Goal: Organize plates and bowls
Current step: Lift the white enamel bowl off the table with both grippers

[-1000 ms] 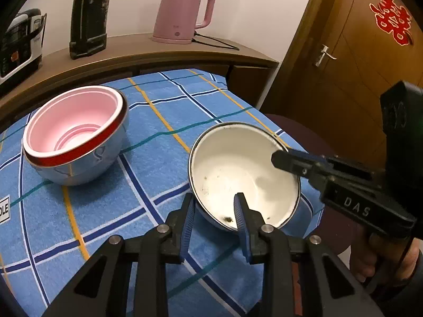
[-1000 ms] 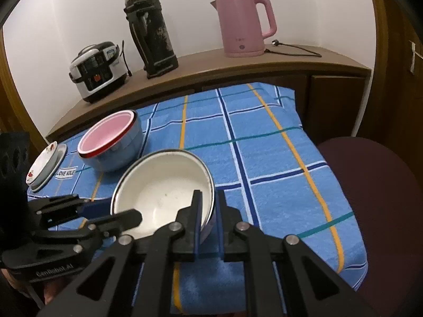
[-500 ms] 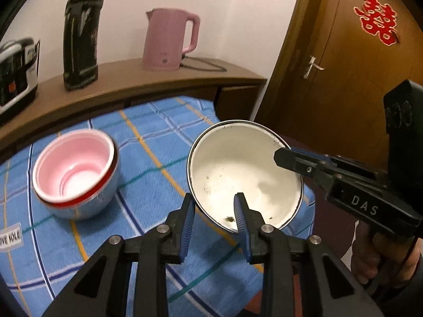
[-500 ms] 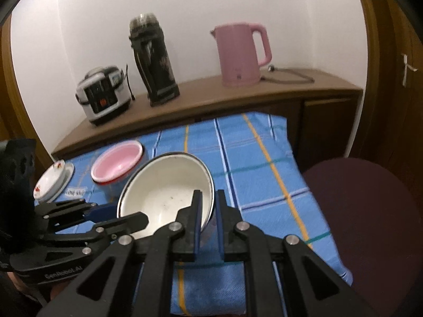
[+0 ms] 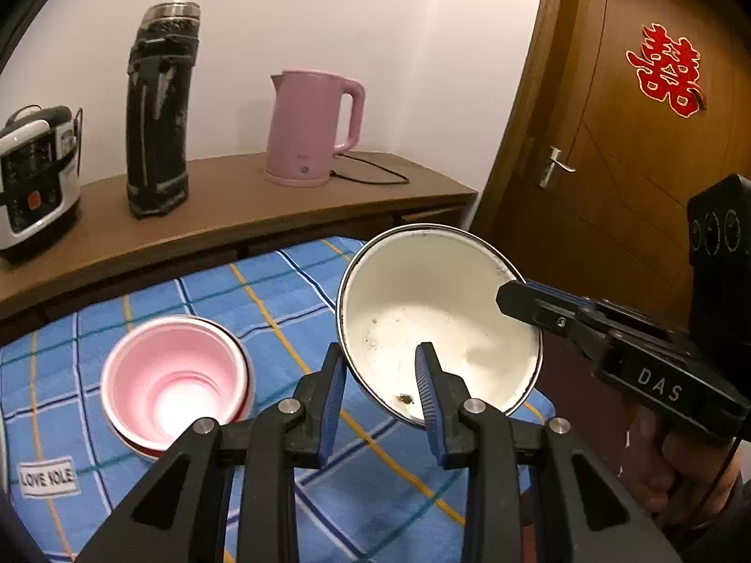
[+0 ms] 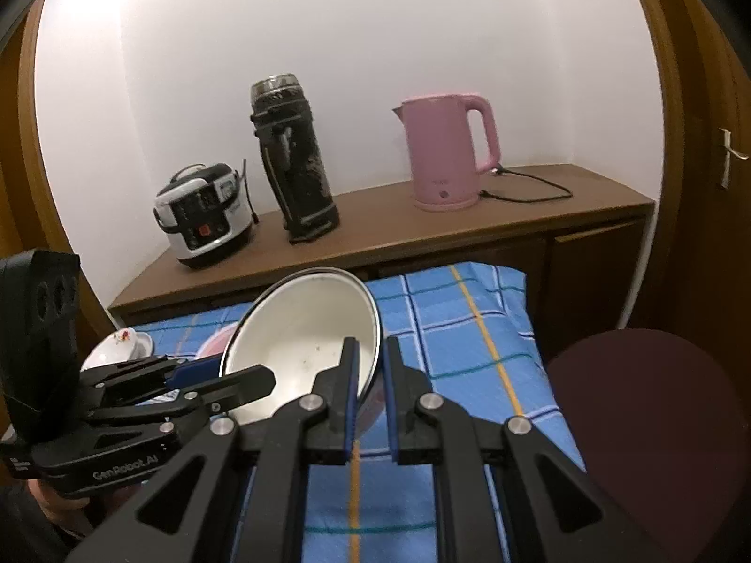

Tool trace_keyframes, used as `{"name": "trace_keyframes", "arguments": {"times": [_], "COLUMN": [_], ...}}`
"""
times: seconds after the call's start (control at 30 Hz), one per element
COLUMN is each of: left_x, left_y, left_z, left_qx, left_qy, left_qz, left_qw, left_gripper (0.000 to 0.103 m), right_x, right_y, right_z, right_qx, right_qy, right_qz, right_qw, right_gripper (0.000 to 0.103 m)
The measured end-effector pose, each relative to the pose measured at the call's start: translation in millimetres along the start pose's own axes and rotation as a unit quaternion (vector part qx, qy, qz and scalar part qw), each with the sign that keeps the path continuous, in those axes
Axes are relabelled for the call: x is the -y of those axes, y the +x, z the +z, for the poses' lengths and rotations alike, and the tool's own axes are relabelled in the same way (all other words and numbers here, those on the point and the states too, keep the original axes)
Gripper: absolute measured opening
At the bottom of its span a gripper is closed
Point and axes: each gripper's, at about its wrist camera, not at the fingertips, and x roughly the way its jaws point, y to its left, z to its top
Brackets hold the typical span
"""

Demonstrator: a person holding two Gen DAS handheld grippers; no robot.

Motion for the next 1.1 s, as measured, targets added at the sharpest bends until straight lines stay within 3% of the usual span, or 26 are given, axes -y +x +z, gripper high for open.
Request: {"name": "trace_keyframes", "arguments": {"times": [0.3, 1.1], "left_x": [-36.6, -114.7], "left_y": [-17.3, -43.8], "left_z": [14.0, 20.8], "left_qx": [0.038, 0.085], "left_qy": [-0.013, -0.042], "left_qz": [0.024, 0.031], "left_qw": [0.9989, 0.9951], "left_gripper": [0.033, 0.033], "right_x": [-36.8, -103.3], "right_y": [17.5, 58.5], "right_z": [18.8, 36.7], "right_qx": [0.006, -0.011], "right_qy": [-0.025, -0.059], "right_qz": [0.023, 0.049], "right_qw": [0.999, 0.997], "right_gripper": [0.010, 0.010]}}
